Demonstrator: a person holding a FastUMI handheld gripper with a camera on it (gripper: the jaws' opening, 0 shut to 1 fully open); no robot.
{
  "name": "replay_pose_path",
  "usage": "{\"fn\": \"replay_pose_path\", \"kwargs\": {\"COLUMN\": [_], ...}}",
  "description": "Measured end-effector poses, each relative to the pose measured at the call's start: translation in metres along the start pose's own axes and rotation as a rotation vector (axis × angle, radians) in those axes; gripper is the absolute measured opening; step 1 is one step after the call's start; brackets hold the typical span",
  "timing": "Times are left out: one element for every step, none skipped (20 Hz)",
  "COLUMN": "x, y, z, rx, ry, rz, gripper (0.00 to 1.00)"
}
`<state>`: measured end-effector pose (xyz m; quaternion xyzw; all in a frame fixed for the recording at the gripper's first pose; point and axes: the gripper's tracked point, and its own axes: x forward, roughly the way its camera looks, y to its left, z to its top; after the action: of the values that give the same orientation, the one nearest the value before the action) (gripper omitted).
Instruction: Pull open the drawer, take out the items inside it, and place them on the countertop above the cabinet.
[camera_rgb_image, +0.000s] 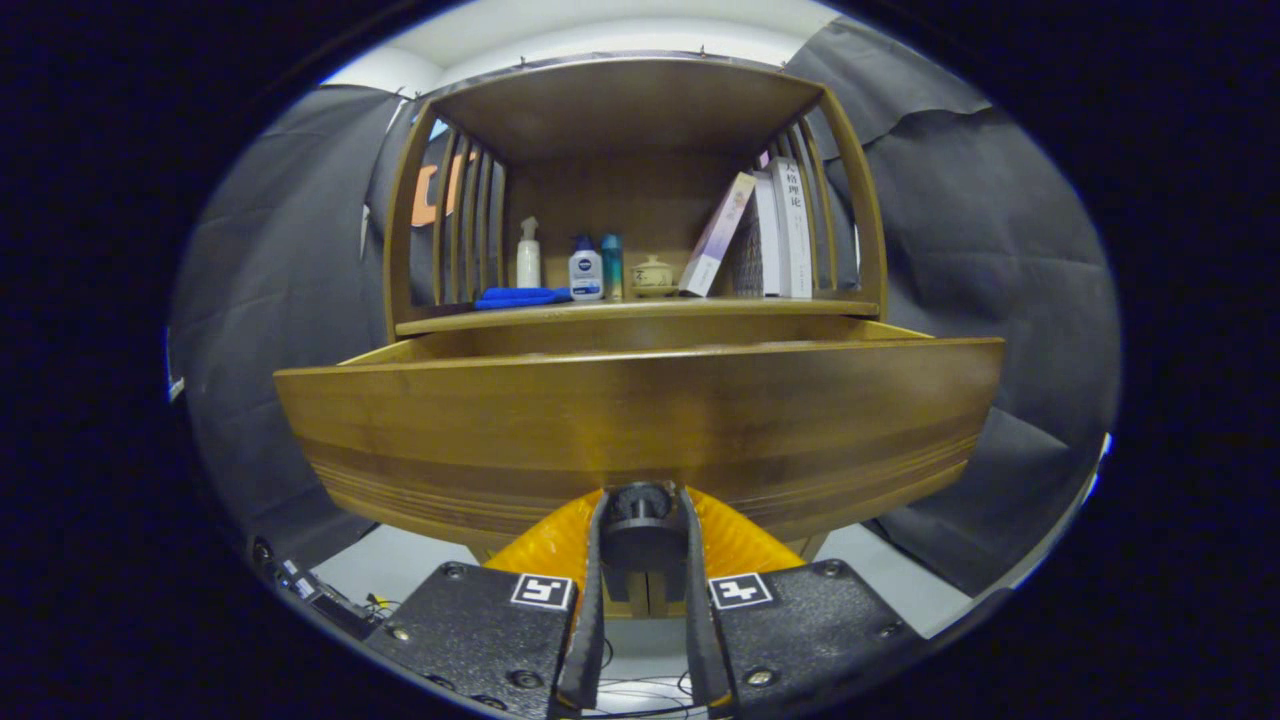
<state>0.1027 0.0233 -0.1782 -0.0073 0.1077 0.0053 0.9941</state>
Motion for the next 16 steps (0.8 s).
{"fn": "replay_pose_path", "kwargs": {"x": [-0.004,-0.007,-0.011,-0.014,-0.017,-0.020,-0.023,-0.025,-0.028,-0.028,-0.029,-0.029,-0.029,-0.029,-0.029,-0.029], "y": [0.001,0.001,0.001,0.001,0.001,0.002,0.002,0.002,0.002,0.003,0.003,0.003,0.003,0.003,0.004,0.004], "z": [0.000,-0.001,-0.004,-0.004,-0.006,-0.007,-0.008,-0.009,-0.009,-0.009,-0.011,-0.010,-0.011,-0.010,-0.011,-0.011], "rx": [0.005,0.008,0.011,0.013,0.013,0.014,0.016,0.017,0.018,0.015,0.013,0.011,0.015,0.014,-0.003,-0.019], "ry": [0.000,0.002,0.003,0.003,0.004,0.006,0.008,0.008,0.005,0.003,0.002,0.003,0.004,0.004,-0.002,-0.004], "rz": [0.003,0.003,0.003,0.004,0.005,0.006,0.007,0.007,0.008,0.007,0.004,0.001,-0.003,-0.007,-0.006,-0.002], "gripper": [0.36,0.36,0.36,0.36,0.37,0.36,0.36,0.36,0.36,0.36,0.36,0.36,0.37,0.36,0.36,0.38]}}
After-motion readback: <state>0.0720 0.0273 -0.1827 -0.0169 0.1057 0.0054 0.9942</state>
